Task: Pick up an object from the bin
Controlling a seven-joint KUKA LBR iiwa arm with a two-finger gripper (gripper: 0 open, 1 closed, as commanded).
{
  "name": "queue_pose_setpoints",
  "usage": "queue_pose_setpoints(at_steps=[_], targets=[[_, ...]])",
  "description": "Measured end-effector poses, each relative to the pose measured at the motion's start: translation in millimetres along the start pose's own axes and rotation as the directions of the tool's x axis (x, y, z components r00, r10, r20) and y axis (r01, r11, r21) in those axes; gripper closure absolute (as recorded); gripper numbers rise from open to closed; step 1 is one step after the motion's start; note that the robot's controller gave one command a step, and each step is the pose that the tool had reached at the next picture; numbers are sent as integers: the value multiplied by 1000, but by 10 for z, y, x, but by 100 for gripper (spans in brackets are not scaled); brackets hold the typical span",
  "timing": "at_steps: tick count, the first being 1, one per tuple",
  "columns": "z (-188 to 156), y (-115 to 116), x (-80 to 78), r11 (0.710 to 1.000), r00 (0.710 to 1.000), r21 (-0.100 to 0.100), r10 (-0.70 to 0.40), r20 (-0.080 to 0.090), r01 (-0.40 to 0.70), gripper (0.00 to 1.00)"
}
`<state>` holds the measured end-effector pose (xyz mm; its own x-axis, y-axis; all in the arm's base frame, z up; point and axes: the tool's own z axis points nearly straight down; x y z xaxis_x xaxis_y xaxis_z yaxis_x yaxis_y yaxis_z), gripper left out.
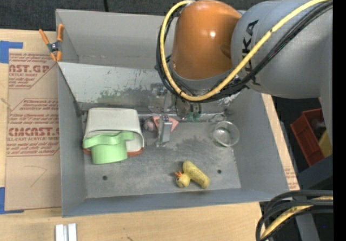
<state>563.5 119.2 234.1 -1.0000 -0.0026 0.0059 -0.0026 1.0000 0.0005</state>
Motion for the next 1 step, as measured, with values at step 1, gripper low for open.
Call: queue_pose_setpoints(at_steps=[1], targets=[[-49, -7, -14, 1000, 1000, -1, 2, 8, -2, 0]])
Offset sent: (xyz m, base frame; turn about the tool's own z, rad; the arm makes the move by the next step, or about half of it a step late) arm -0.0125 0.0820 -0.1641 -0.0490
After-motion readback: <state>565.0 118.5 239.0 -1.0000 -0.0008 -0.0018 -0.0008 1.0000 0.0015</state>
